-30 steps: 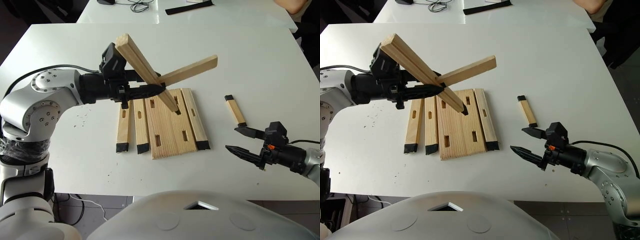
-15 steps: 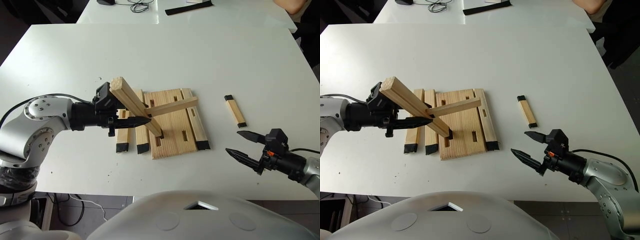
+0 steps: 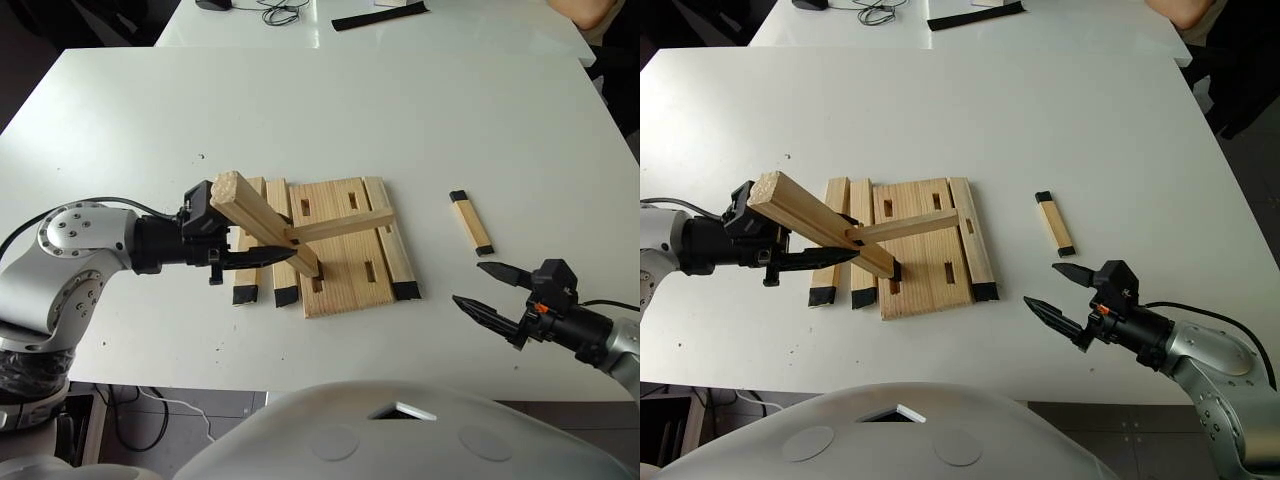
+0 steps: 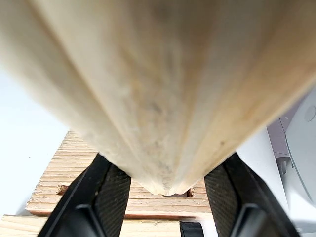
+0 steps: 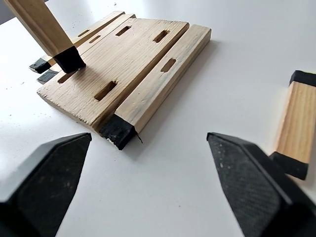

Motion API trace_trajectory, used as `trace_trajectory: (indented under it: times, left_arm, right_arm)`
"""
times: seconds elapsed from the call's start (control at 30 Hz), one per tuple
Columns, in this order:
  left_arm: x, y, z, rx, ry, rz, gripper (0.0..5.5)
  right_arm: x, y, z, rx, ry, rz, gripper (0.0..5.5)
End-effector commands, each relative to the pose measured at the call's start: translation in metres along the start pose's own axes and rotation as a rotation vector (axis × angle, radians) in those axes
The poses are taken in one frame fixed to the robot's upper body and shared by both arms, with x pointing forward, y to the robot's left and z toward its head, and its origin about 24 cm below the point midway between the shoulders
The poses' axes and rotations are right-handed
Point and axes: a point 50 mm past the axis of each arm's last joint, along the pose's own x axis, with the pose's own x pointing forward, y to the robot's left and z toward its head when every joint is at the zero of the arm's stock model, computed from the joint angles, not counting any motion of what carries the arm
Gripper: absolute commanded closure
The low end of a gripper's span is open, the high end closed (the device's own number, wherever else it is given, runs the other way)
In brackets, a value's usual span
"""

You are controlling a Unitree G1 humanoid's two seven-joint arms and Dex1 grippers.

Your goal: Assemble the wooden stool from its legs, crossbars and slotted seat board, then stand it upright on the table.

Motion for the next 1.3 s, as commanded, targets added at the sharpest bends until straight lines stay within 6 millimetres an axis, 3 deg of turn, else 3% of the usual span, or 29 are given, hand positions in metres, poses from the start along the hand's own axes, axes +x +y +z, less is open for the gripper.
trace_trajectory:
  times: [0.03, 0.5, 0.77, 0.9, 1.3]
  left_arm:
    - [-0.007, 0.001, -0.003, -0.011, 0.059, 0.016, 3.46]
    - [-0.008, -0.008, -0.008, -0.025, 0.077, -0.012, 3.46]
    - [-0.002, -0.003, 0.023, 0.018, -0.003, -0.028, 3.46]
    - [-0.002, -0.007, 0.03, 0.008, 0.004, -0.067, 3.46]
    - [-0.011, 0.003, 0.018, 0.016, 0.072, -0.068, 3.46]
  right_arm:
    - [0.0, 0.0, 0.003, -0.027, -0.013, -0.016, 1.18]
    - [0.002, -0.002, 0.004, -0.032, -0.023, -0.031, 1.18]
    - [0.002, 0.0, 0.002, -0.026, -0.032, -0.042, 1.18]
    - [0.002, 0.001, 0.0, -0.022, -0.035, -0.049, 1.18]
    - [0.005, 0.006, -0.004, -0.009, -0.045, -0.066, 1.18]
